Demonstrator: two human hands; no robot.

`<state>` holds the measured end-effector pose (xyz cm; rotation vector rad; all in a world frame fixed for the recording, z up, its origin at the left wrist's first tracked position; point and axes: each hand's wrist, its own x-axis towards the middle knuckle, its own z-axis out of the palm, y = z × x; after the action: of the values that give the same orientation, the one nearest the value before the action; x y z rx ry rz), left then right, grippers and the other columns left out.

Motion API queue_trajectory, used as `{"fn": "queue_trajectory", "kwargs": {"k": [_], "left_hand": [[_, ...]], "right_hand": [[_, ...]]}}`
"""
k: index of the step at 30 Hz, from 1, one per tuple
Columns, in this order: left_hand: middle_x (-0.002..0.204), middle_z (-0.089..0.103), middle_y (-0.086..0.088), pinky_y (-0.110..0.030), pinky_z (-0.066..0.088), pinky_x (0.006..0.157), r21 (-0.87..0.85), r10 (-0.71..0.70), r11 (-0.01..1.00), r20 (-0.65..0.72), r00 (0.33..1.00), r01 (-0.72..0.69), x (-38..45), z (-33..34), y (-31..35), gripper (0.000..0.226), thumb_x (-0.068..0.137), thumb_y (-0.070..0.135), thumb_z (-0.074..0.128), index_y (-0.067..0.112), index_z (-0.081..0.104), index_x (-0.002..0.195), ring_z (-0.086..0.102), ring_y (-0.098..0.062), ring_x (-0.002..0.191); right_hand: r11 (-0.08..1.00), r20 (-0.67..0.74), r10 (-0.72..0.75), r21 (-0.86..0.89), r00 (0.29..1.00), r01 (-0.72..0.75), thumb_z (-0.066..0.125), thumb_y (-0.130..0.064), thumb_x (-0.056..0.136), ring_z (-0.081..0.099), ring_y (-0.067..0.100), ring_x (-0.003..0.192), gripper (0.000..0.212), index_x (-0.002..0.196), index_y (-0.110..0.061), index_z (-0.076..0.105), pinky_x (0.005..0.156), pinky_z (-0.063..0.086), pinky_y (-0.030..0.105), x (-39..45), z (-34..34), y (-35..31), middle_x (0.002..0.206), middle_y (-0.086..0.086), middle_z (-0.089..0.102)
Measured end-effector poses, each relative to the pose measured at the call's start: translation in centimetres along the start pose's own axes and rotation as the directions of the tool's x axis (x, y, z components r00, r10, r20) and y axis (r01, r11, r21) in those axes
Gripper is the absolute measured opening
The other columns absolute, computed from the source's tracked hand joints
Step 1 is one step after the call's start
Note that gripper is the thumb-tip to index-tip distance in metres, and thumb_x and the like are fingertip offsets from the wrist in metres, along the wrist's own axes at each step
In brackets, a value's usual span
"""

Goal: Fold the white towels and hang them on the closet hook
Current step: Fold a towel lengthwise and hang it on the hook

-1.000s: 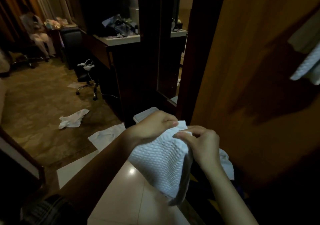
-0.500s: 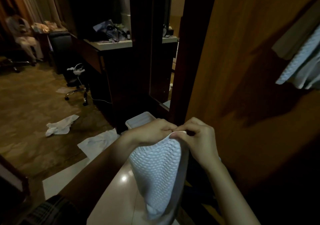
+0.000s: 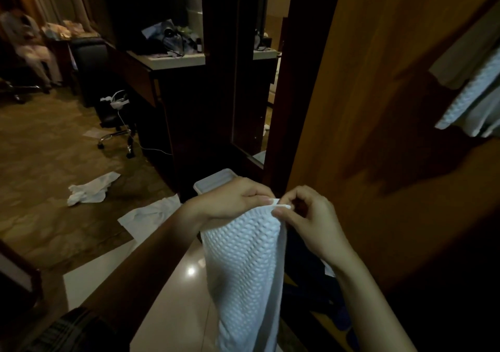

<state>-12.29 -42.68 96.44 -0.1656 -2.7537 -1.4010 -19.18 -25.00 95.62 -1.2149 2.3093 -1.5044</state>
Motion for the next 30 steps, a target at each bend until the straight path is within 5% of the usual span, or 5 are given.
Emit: {"fn": "queue_trajectory", "kwargs": {"k": [7, 11, 14, 25, 30], "left_hand": [[0.094, 0.069, -0.005, -0.035, 0.049, 0.083, 0.115, 0.041, 0.992, 0.084, 0.996, -0.051, 0.1, -1.0, 0.6, 0.027, 0.095, 0.027, 0.048, 0.011, 0.068, 0.102, 0.064, -0.014, 0.09], [0.1, 0.07, -0.003, -0.042, 0.048, 0.091, 0.139, 0.063, 0.987, 0.099, 0.993, -0.076, 0.2, -1.3, 0.9, 0.024, 0.096, 0.023, 0.049, 0.011, 0.068, 0.105, 0.064, -0.012, 0.095], [0.104, 0.069, -0.003, -0.042, 0.048, 0.093, 0.125, 0.038, 0.991, 0.068, 0.997, -0.046, 0.4, -1.5, 1.0, 0.023, 0.096, 0.022, 0.05, 0.013, 0.068, 0.106, 0.063, -0.012, 0.099], [0.074, 0.066, 0.014, -0.014, 0.043, 0.067, 0.038, 0.03, 0.999, -0.23, 0.973, -0.022, 2.3, -1.0, 2.0, 0.025, 0.094, 0.027, 0.053, 0.037, 0.066, 0.074, 0.059, 0.005, 0.073], [0.09, 0.065, 0.022, -0.012, 0.048, 0.074, 0.092, 0.118, 0.991, -0.308, 0.944, -0.093, 1.7, -2.2, 2.4, 0.015, 0.087, 0.047, 0.057, 0.048, 0.054, 0.101, 0.061, 0.007, 0.089]], "right_hand": [[0.99, 0.038, 0.092, 0.101, 0.995, -0.096, 0.075, -0.017, 0.076, 0.06, 0.005, 0.086, 0.016, 0.079, -0.016, 0.059, 0.076, 0.047, 0.024, 0.3, -0.3, 0.4, 0.089, -0.007, 0.064], [0.961, 0.076, 0.173, 0.205, 0.982, -0.185, 0.078, -0.019, 0.073, 0.063, 0.006, 0.068, 0.031, 0.096, -0.023, 0.058, 0.069, 0.048, 0.017, 0.5, -0.5, 0.7, 0.065, -0.008, 0.064], [0.989, 0.092, 0.086, 0.116, 0.992, -0.097, 0.075, -0.019, 0.076, 0.066, 0.012, 0.078, 0.014, 0.089, -0.023, 0.071, 0.075, 0.053, 0.033, 1.0, -0.7, 0.4, 0.076, -0.003, 0.069], [0.997, -0.317, 0.015, 0.072, 0.948, 0.008, 0.074, -0.021, 0.077, 0.063, 0.001, 0.076, 0.008, 0.078, -0.027, 0.069, 0.073, 0.053, 0.028, 2.5, 0.2, 0.2, 0.078, -0.012, 0.069], [0.99, -0.456, -0.088, 0.06, 0.886, 0.129, 0.069, -0.018, 0.083, 0.06, -0.001, 0.078, 0.019, 0.078, -0.035, 0.061, 0.069, 0.048, 0.016, 3.8, -1.2, -0.5, 0.08, -0.013, 0.064]]}}
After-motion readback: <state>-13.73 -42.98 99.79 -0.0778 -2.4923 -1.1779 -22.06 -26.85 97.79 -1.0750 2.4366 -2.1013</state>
